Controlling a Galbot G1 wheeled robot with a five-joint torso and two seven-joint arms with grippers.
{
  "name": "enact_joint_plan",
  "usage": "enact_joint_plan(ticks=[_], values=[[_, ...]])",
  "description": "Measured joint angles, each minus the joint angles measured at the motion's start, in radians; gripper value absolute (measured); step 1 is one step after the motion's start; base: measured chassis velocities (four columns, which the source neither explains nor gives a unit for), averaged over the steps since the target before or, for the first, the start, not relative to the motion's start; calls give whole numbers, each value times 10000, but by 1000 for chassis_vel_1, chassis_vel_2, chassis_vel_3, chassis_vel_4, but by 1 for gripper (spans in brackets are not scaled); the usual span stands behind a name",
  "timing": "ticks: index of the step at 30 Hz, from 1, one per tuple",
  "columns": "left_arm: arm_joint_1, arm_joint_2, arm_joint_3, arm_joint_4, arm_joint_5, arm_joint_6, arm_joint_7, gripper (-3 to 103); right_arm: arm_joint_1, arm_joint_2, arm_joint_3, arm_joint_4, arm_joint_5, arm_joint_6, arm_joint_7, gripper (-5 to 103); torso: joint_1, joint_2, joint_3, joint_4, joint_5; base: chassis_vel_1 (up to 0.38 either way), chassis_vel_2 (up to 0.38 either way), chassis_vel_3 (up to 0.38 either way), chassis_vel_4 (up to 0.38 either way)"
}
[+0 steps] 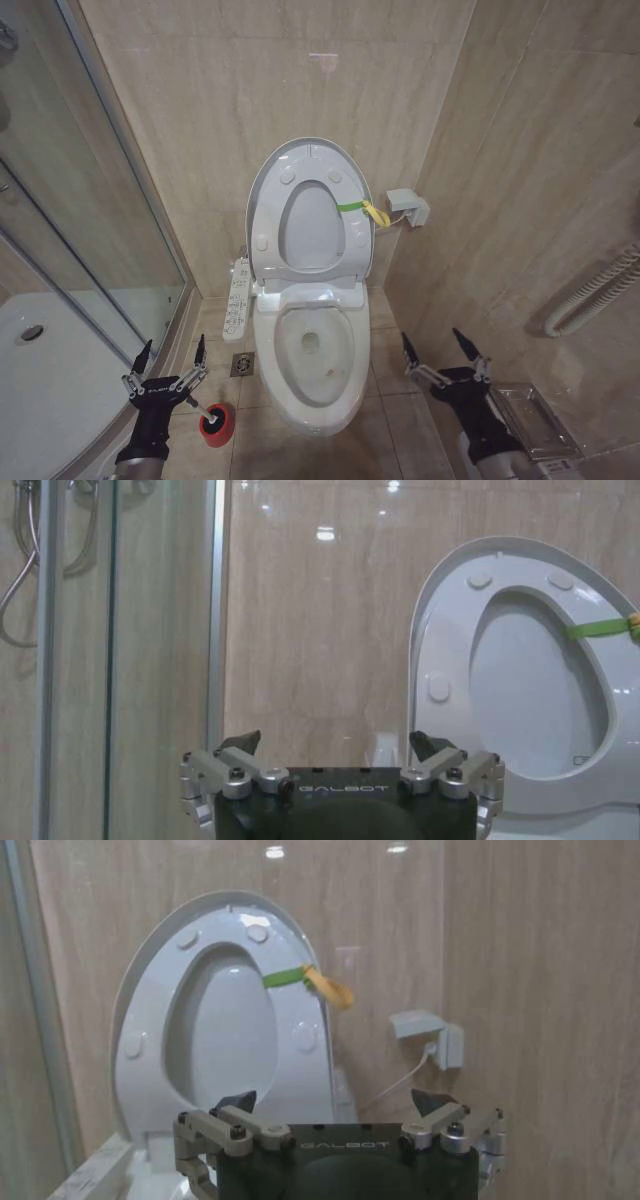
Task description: Open the toilet lid, clean the toilet bowl with a toilet brush, close the toilet lid, and flush.
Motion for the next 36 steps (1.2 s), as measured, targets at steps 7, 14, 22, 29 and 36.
enact_joint_plan(ticks=[7,14,22,29,36], values=[[0,0,0,0,0,0,0,100,36,-13,-59,4,103,-222,-10,100,0,0,0,0,0,0,0,0,0],[0,0,0,0,0,0,0,100,118,64,-220,-63,68,-245,48,100,0,0,0,0,0,0,0,0,0],[0,0,0,0,0,0,0,100,215,19,-159,-108,22,-310,191,100,0,0,0,0,0,0,0,0,0],[0,0,0,0,0,0,0,100,269,-48,-60,-121,-93,-287,187,100,0,0,0,0,0,0,0,0,0],[0,0,0,0,0,0,0,100,273,-56,-50,-118,-120,-278,177,100,0,0,0,0,0,0,0,0,0]])
